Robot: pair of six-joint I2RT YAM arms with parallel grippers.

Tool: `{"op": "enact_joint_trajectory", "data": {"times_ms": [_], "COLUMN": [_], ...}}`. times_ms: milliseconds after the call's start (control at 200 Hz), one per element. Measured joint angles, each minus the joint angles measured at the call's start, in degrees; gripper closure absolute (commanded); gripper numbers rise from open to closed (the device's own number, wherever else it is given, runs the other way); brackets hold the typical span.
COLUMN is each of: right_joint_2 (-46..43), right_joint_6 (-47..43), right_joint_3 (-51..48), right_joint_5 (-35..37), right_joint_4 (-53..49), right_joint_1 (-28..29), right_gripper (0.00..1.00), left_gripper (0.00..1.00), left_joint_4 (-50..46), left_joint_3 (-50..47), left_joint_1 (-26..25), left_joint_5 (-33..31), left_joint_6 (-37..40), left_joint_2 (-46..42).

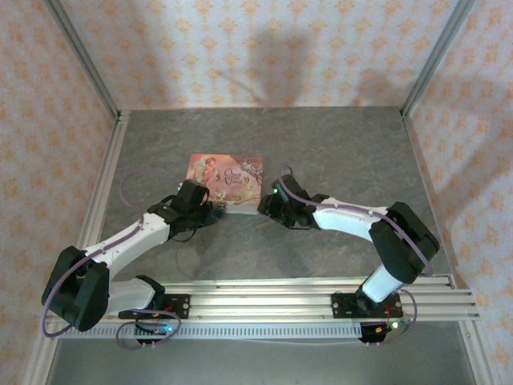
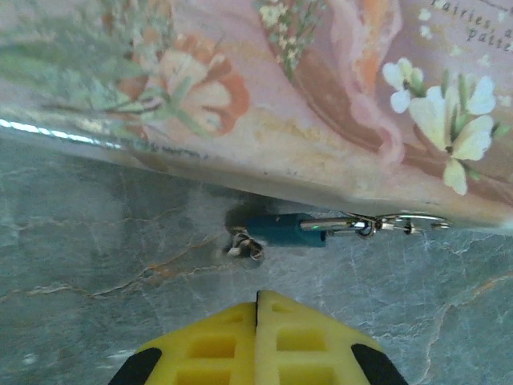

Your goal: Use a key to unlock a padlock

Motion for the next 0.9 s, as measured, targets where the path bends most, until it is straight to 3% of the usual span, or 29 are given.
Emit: {"op": "enact_joint_trajectory", "data": {"times_ms": [260, 300, 370, 440, 601, 901], "right_joint_2": [2.0, 2.3, 2.5, 2.5, 3.0, 5.1], "right_joint_6": [8.5, 8.9, 9.2, 9.3, 9.2, 7.5], "right_joint_3": [-1.9, -1.7, -1.4, -1.2, -0.9, 0.1], "right_joint_5": [0.1, 0.3, 0.8, 1.6, 2.8, 4.0], "right_joint_4": [9.0, 9.4, 9.9, 9.9, 9.9, 8.7], "right_joint_1": [5.0, 5.2, 5.4, 5.6, 6.3, 6.4], "right_gripper": [0.47, 0.47, 0.47, 0.47, 0.47, 0.47], "left_gripper": [1.00, 0.94, 0.69, 0.62, 0.58, 0.53], "left_joint_4": [6.8, 7.7, 9.4, 11.4, 16.7, 22.6], "left_joint_3": [-3.9, -4.4, -5.6, -6.9, -9.4, -10.0], "left_joint_1": [0.0, 0.0, 0.0, -0.1, -0.1, 0.0], "left_joint_5": [1.4, 1.4, 1.6, 2.1, 4.2, 7.7], "left_joint_6": [-1.6, -0.7, 2.3, 5.3, 10.8, 16.9], "left_joint_2": [-0.5, -1.2, -3.1, -5.0, -6.4, -1.1]}}
